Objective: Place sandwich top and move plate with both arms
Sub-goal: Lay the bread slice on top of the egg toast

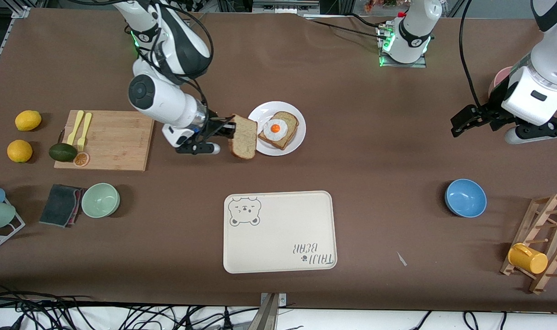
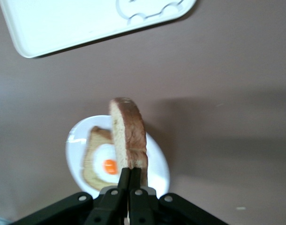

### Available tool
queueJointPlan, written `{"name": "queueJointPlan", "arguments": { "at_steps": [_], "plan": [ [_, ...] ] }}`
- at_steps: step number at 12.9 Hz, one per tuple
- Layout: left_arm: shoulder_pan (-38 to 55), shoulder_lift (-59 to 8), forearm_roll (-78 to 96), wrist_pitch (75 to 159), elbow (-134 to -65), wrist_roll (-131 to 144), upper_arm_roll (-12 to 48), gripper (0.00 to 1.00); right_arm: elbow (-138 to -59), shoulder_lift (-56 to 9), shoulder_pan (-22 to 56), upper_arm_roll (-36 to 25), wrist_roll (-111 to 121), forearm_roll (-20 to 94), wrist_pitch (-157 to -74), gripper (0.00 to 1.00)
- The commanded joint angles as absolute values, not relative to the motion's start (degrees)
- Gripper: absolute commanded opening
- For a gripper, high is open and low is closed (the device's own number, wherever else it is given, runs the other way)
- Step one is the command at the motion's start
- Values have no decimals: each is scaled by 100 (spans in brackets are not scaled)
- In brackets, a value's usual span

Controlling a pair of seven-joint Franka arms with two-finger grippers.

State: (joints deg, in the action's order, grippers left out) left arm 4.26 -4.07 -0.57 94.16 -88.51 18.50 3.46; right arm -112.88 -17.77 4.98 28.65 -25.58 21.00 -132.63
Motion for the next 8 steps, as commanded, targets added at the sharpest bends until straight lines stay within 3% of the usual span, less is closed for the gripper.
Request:
{"name": "queueJointPlan", "arguments": {
  "at_steps": [1,8],
  "plan": [
    [448,-466,-105,9272,-8675,1898,352,100,-11136,-1942,956,2900,-2969,2897,-13577,0],
    [457,-457,-97,9272,-8675,1898,352,100,-11558,-2416,1529,2900,-3621,2980,-14546,0]
  ]
}}
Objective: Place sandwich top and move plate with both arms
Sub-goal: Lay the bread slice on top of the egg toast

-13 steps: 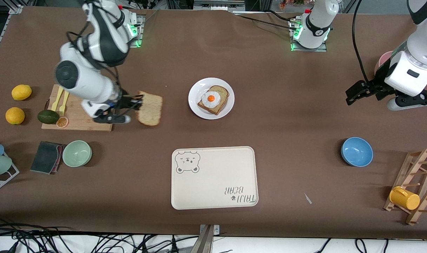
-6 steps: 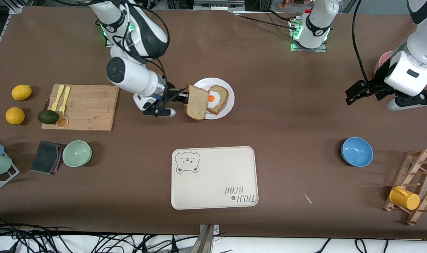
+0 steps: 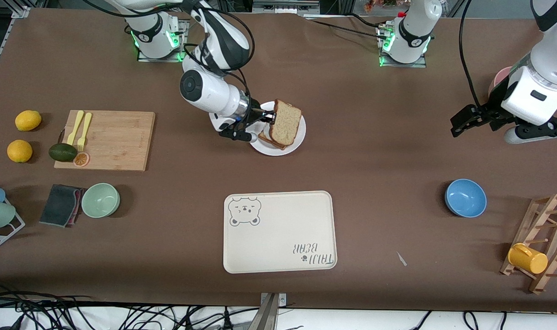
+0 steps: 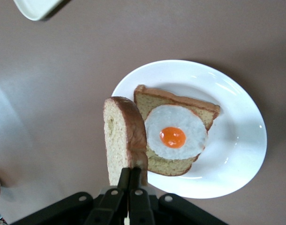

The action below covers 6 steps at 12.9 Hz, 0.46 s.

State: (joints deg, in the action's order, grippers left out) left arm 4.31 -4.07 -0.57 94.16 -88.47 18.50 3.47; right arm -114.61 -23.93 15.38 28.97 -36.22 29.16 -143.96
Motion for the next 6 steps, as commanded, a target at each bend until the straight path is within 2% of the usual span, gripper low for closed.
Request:
{"name": "queueJointPlan", "arguments": {
  "at_steps": [1,6],
  "plan": [
    [457,-457,-97,9272,-8675,1898,360,100,-11601,-2417,1529,2900,-3456,2997,-14537,0],
    [457,-457,-97,9264,-8675,1898,360,100,-11786,-2347,1512,2874,-3331,3032,-14511,0]
  ]
}}
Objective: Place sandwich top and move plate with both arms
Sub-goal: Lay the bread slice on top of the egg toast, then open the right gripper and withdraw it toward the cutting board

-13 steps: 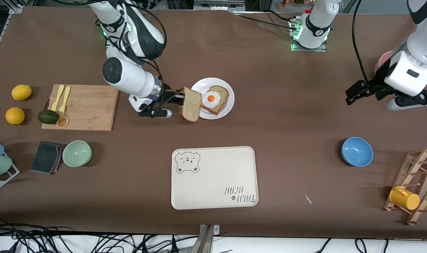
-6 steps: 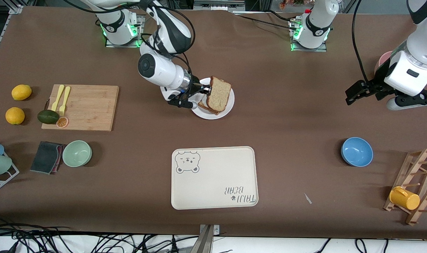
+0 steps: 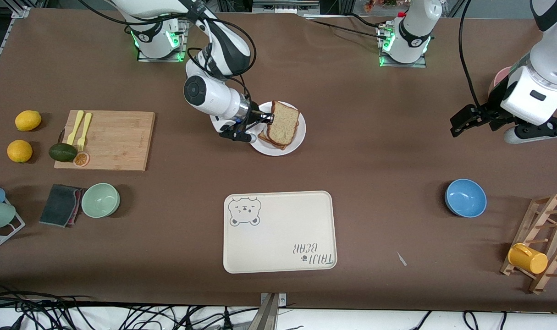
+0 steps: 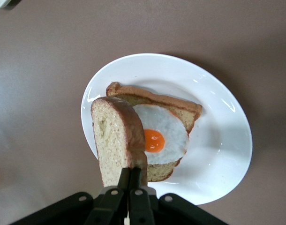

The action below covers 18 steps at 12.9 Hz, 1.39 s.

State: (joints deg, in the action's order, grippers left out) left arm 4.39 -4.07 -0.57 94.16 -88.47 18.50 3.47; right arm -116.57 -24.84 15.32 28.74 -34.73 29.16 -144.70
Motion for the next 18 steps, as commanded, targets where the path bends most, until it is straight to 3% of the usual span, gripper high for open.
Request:
{"name": "queueJointPlan", "arguments": {
  "at_steps": [1,7,8,9,11,14,18],
  "plan": [
    [457,-457,-97,9264,-8675,1898,360,100,-11795,-2338,1503,2831,-3253,3024,-14493,0],
    [457,-457,-88,9264,-8675,1898,360,100,-11830,-2373,1468,2716,-3067,3041,-14493,0],
    [457,-457,-97,9264,-8675,1898,360,100,-11830,-2373,1468,2716,-3137,3041,-14493,9],
    [457,-457,-88,9264,-8675,1898,360,100,-11830,-2373,1476,2716,-3155,3041,-14493,35],
    [457,-457,-97,9264,-8675,1898,360,100,-11821,-2329,1477,2725,-3146,3032,-14493,100],
    [457,-457,-88,9264,-8675,1898,352,100,-11786,-2023,1468,2716,-3094,3041,-14476,100],
    [457,-457,-88,9264,-8675,1898,360,100,-11690,-1267,1468,2242,-3522,3041,-14071,100]
  ]
}}
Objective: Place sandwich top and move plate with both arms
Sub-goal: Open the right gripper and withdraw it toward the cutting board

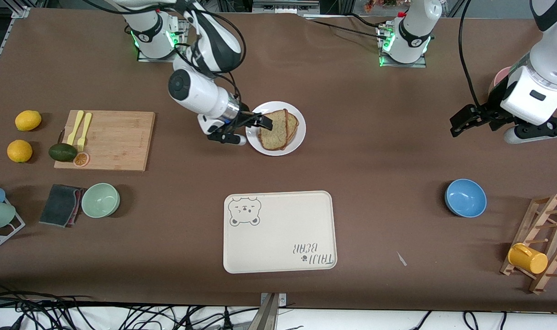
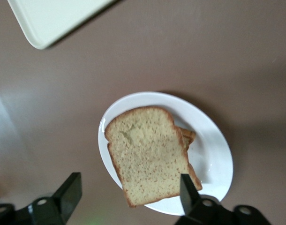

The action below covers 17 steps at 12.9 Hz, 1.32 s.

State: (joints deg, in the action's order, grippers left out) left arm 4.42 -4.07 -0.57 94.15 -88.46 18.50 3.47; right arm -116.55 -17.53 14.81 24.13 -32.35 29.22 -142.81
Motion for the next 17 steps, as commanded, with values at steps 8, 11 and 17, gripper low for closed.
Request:
{"name": "queueJointPlan", "arguments": {
  "at_steps": [8,11,17],
  "plan": [
    [457,-457,-97,9264,-8675,1898,352,100,-10506,-1002,1459,528,-3324,901,-12424,100],
    [457,-457,-114,9264,-8675,1898,360,100,-10143,-941,1450,-42,-2490,712,-11340,100],
    [448,-448,-176,9141,-8675,1820,352,100,-9370,-896,1459,-861,-1433,633,-10013,100]
  ]
}}
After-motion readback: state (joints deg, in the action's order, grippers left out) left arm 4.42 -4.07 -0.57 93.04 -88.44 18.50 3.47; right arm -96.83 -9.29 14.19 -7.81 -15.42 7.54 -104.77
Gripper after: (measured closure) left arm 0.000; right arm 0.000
